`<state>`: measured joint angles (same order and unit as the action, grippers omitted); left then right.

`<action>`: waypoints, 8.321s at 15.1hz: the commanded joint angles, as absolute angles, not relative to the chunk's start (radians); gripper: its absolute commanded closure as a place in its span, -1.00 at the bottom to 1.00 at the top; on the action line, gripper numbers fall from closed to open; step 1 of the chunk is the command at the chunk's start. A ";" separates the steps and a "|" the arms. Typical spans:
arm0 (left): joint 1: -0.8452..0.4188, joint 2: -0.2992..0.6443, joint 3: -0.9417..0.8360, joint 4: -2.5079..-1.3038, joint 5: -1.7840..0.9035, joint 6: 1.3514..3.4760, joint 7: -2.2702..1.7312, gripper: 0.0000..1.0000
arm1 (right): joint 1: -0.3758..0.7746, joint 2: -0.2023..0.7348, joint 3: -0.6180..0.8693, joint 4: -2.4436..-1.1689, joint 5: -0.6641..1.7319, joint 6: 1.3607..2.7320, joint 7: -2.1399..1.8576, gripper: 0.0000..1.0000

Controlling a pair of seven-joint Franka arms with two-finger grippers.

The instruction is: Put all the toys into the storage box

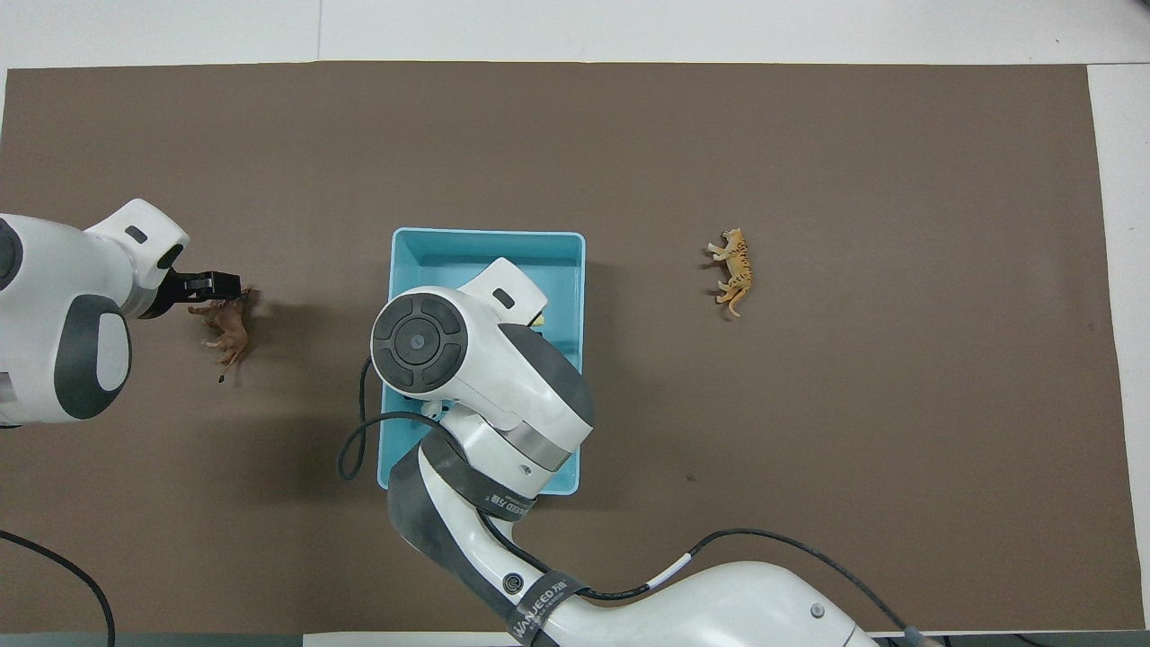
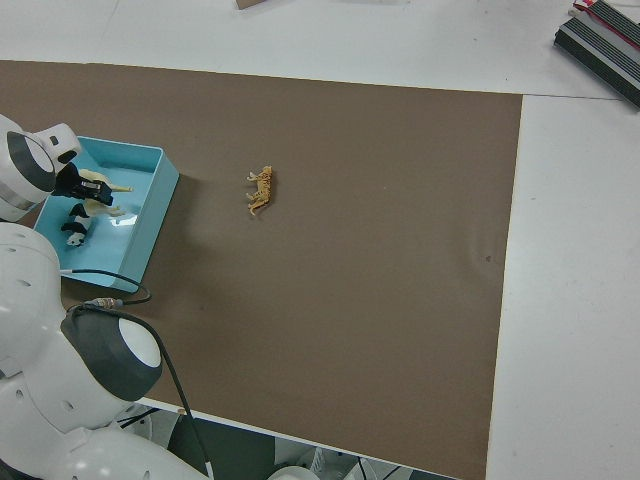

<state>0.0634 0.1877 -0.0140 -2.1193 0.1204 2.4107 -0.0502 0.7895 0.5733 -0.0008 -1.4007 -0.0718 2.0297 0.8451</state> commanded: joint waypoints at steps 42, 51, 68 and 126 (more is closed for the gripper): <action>-0.244 0.008 -0.031 -1.939 0.054 1.907 -0.653 -1.00 | 0.270 0.445 -0.012 -1.914 0.000 2.539 0.230 1.00; -0.086 0.095 -0.029 -1.688 0.051 1.648 -0.183 -1.00 | 0.405 0.517 -0.011 -1.498 -0.002 2.079 0.411 1.00; 0.028 0.046 -0.109 -1.804 -0.006 1.709 -0.032 -1.00 | 0.683 0.565 -0.009 -1.349 0.021 1.999 0.782 -1.00; -0.015 0.015 -0.129 -1.617 -0.005 1.572 -0.040 -1.00 | -0.107 0.000 -0.032 -1.612 -0.012 1.552 -0.081 -1.00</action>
